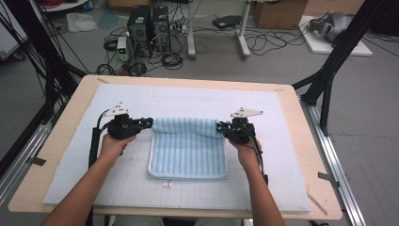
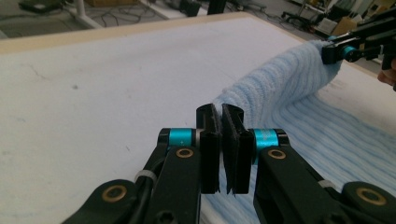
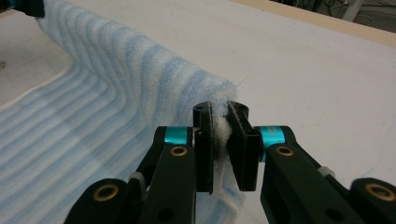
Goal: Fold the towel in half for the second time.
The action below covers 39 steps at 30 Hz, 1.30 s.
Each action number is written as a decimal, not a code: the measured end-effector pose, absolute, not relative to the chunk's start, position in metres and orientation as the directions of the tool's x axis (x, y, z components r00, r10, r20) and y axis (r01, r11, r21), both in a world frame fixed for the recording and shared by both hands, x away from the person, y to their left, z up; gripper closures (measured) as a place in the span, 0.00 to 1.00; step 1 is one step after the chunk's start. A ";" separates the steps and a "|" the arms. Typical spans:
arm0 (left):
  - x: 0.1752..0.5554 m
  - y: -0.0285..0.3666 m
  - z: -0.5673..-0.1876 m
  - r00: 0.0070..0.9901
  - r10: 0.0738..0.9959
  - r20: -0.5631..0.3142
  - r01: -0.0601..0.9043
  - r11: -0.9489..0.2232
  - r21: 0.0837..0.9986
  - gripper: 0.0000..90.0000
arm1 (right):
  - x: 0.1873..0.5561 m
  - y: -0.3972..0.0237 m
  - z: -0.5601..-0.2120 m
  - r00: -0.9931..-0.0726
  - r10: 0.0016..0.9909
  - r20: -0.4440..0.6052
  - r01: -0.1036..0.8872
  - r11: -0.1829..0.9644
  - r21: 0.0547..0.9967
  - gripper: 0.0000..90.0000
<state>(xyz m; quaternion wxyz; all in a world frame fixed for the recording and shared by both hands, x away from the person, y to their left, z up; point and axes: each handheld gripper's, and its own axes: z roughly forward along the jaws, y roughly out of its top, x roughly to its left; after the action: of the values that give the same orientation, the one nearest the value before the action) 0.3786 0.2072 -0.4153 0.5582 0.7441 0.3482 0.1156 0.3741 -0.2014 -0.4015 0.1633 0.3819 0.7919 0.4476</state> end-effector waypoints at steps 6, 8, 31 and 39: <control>0.358 0.210 -0.418 0.750 0.623 -0.220 0.372 -0.123 0.920 0.95 | 0.359 -0.203 -0.397 -0.669 0.740 0.069 0.433 0.312 0.846 0.90; 0.351 0.210 -0.419 0.752 0.621 -0.219 0.368 -0.121 0.922 0.95 | 0.353 -0.205 -0.399 -0.673 0.736 0.072 0.431 0.310 0.847 0.90; 0.302 0.208 -0.438 0.801 0.559 -0.215 0.363 -0.167 0.917 0.95 | 0.299 -0.220 -0.425 -0.714 0.688 0.133 0.433 0.283 0.856 0.90; 0.287 0.203 -0.441 0.822 0.528 -0.212 0.359 -0.192 0.913 0.95 | 0.285 -0.227 -0.430 -0.722 0.682 0.116 0.428 0.309 0.849 0.90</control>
<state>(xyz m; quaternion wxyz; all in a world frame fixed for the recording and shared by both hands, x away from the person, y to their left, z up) 0.2869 0.2032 -0.4408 0.5663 0.7684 0.2887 0.0748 0.2854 -0.2273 -0.4296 0.1338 0.3477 0.7979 0.4740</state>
